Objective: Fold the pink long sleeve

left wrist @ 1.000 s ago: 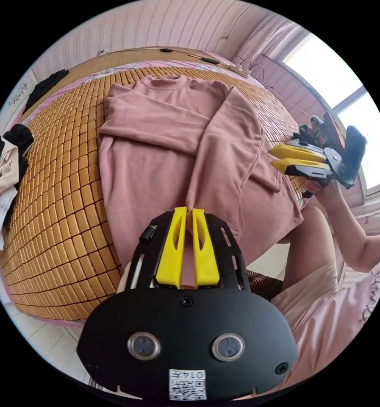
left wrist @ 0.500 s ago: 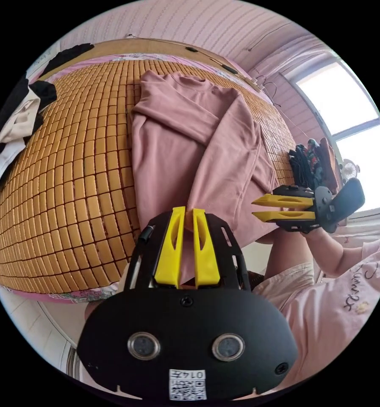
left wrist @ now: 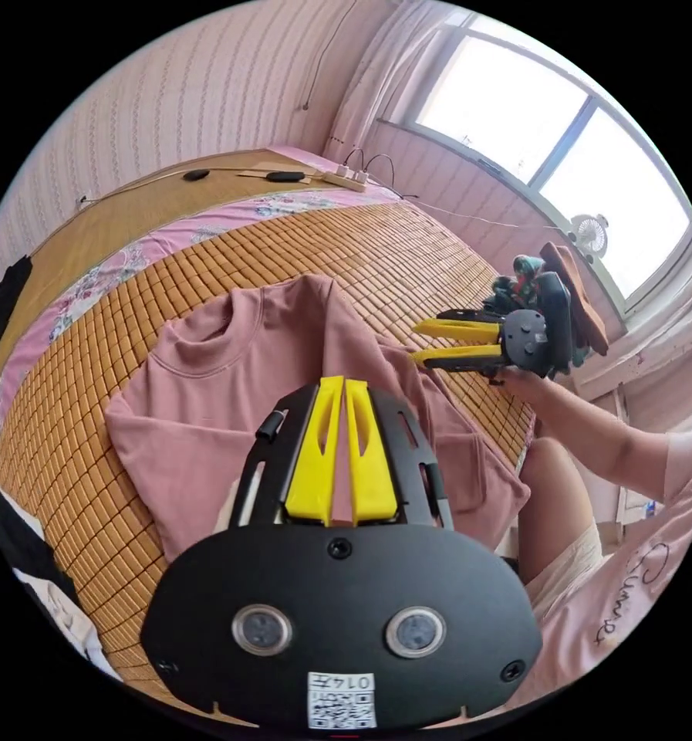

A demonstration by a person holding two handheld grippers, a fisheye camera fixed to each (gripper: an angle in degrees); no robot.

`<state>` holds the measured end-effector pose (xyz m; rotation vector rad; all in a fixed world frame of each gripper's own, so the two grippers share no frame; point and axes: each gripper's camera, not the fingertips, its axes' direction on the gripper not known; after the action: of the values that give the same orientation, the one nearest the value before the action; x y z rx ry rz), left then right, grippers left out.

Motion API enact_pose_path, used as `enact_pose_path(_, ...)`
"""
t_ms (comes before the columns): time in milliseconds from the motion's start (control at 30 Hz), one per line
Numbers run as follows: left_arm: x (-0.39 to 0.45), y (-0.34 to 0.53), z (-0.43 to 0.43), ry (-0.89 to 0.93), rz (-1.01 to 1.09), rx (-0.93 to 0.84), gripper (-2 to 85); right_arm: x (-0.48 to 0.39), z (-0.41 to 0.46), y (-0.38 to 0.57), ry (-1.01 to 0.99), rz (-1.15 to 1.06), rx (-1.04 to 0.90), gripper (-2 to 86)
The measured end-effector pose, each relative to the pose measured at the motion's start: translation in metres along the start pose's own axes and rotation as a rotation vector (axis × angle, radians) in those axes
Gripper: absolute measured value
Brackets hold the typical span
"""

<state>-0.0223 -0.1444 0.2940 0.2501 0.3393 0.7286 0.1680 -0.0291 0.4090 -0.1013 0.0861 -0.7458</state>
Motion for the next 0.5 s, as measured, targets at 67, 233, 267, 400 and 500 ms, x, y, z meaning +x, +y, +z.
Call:
enact_pose_path(67,-0.007,-0.035,0.026,0.001,-0.038,0.006,4.5,0.015,0.016,-0.006,-0.033,0.022,-0.054,8.7)
enact_pose_path(233,-0.027,-0.085,0.097,-0.047,-0.095,-0.167,5.3,0.049,0.017,0.002,-0.160,0.100,0.002,1.9)
enact_pose_path(267,-0.032,-0.085,0.105,-0.072,-0.081,-0.203,4.0,0.058,0.014,0.006,-0.155,0.121,0.024,0.7)
enact_pose_path(400,-0.077,-0.068,0.076,0.091,-0.248,0.040,1.8,0.073,0.010,0.015,-0.181,0.142,0.062,-0.2)
enact_pose_path(500,-0.115,-0.045,0.066,0.230,-0.443,0.148,1.2,0.074,0.006,0.008,-0.134,0.107,0.058,-0.3)
